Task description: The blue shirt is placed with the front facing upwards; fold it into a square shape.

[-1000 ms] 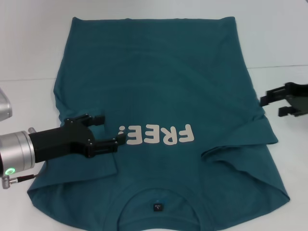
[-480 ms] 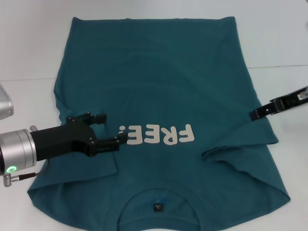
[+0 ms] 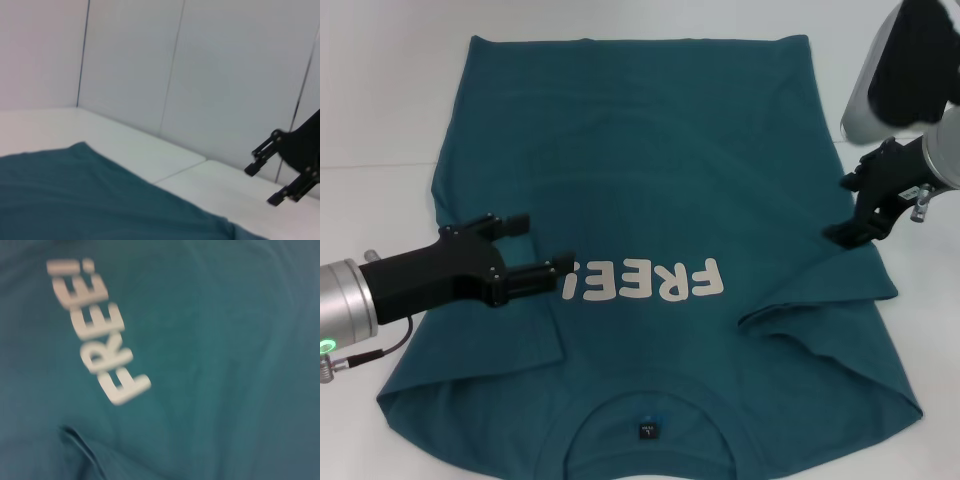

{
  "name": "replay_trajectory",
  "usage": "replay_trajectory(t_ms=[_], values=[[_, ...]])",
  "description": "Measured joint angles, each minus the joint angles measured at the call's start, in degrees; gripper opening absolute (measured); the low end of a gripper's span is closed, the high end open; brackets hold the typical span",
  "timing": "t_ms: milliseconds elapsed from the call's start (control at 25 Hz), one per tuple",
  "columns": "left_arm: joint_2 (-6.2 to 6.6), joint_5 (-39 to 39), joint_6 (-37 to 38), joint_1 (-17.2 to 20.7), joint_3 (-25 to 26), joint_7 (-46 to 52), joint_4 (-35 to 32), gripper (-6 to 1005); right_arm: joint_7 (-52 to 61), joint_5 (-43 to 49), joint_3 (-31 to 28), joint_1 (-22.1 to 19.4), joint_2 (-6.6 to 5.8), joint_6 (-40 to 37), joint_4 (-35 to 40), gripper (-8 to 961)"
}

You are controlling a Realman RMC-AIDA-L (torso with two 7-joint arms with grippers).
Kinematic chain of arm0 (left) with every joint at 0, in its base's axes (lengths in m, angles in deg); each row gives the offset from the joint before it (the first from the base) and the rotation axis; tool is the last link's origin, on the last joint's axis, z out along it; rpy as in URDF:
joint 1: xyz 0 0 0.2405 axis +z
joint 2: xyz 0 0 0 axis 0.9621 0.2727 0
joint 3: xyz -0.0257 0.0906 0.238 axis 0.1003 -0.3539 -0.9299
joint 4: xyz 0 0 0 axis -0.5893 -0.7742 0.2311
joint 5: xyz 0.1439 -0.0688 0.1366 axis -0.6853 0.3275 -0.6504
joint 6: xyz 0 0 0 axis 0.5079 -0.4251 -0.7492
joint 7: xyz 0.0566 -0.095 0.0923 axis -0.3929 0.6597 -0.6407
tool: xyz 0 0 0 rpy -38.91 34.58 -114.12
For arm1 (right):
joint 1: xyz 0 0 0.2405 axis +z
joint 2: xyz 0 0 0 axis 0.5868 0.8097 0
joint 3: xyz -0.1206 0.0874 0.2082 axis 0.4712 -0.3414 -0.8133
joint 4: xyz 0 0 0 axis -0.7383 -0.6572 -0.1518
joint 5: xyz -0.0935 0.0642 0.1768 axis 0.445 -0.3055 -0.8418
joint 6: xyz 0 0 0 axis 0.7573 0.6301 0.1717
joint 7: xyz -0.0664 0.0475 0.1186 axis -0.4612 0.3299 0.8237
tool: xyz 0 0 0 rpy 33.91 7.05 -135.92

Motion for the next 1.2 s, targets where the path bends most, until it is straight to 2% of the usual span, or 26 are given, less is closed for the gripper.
replay_trajectory(t_ms=[80, 440, 1000, 1200], values=[[-0.06, 1.01, 0.69, 0.21, 0.08, -0.64, 0.0, 907, -4.21, 1.13, 2.71, -1.67, 0.14, 3.35, 0.48, 719], [-0.07, 1.63, 0.6, 0.56, -0.03, -1.08, 1.34, 905, -11.49, 0.1, 10.38, -6.48, 0.22, 8.02, -0.17, 718], [-0.16, 1.68, -0.4, 0.63, -0.26, -2.49, 2.64, 906, -9.77, -1.11, 17.59, -7.18, 0.24, 8.38, -2.62, 718], [-0.23, 1.68, -0.43, 0.56, -0.26, -2.73, 2.88, 906, -8.37, -0.11, 20.18, -7.21, 0.27, 11.82, -4.94, 718]])
